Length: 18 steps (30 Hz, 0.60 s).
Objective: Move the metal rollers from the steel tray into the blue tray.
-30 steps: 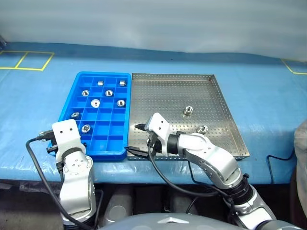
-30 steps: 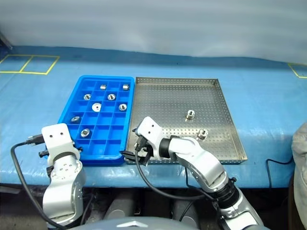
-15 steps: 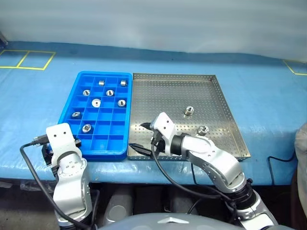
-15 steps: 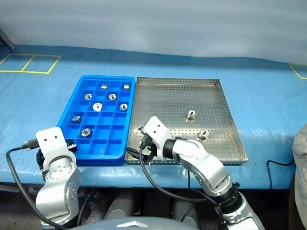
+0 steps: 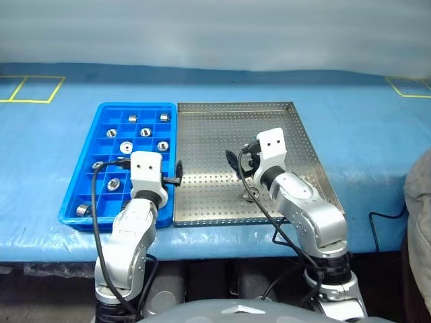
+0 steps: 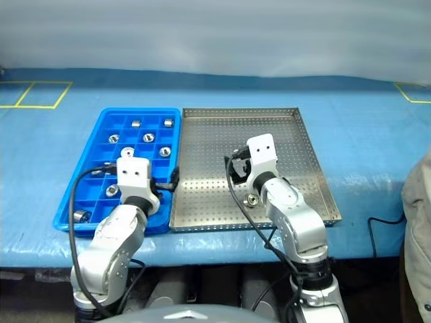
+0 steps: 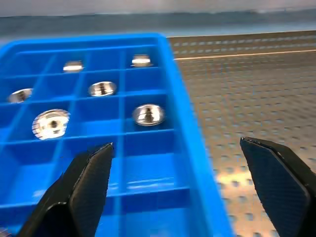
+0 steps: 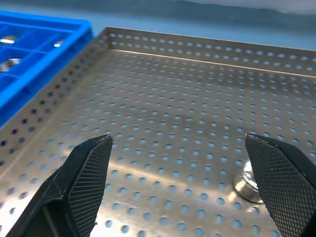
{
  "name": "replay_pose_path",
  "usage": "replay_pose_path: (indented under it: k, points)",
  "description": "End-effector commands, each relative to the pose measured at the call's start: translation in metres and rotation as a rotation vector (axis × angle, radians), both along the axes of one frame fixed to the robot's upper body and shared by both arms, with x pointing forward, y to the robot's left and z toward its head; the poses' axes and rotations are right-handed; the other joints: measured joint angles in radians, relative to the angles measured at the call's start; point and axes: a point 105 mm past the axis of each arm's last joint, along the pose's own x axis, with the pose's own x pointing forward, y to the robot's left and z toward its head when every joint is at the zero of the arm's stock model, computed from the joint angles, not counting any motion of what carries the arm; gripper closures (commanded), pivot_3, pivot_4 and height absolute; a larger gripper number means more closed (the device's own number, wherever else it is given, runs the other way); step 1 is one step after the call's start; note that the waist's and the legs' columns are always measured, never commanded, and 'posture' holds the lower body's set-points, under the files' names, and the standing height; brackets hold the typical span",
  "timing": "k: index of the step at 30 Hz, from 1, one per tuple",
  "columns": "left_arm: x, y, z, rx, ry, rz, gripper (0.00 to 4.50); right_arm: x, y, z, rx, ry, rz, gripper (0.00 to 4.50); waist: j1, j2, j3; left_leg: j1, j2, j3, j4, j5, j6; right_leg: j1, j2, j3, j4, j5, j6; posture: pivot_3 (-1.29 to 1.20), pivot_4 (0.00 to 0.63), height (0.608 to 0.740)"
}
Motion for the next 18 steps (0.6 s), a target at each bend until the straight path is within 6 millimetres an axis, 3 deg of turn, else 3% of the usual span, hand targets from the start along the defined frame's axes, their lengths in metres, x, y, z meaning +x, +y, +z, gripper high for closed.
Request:
replay_pose_path:
  k: [1, 8, 13, 18]
  points:
    - [-0.013, -0.029, 0.005, -0.027, -0.012, -0.233, 0.03, 0.018, -0.010, 0.007, 0.003, -0.036, -0.110, 0.00, -0.005, 0.000, 0.000, 0.000, 0.000, 0.000, 0.000, 0.000, 0.000, 0.000, 0.000, 0.000, 0.000, 0.000, 0.000, 0.07, 0.150, 0.740]
    - [-0.054, -0.060, -0.008, -0.026, 0.101, -0.580, 0.03, 0.036, -0.026, -0.017, 0.026, 0.027, -0.238, 0.00, -0.011, 0.002, 0.001, 0.001, 0.000, 0.000, 0.000, 0.000, 0.000, 0.001, 0.000, 0.001, 0.000, -0.001, 0.002, 0.08, 0.150, 0.740]
    - [-0.060, -0.061, -0.008, -0.043, 0.109, -0.607, 0.03, 0.040, -0.037, -0.033, 0.050, 0.075, -0.285, 0.00, -0.010, 0.004, 0.002, 0.002, 0.000, 0.001, 0.000, 0.000, 0.000, 0.002, 0.000, 0.001, 0.000, -0.003, 0.005, 0.10, 0.150, 0.740]
    - [-0.056, -0.059, -0.009, -0.037, 0.103, -0.582, 0.03, 0.039, -0.031, -0.044, 0.081, 0.112, -0.257, 0.00, -0.011, 0.006, 0.004, 0.002, 0.000, 0.001, 0.000, 0.000, 0.000, 0.002, 0.001, 0.001, 0.000, -0.003, 0.005, 0.10, 0.150, 0.740]
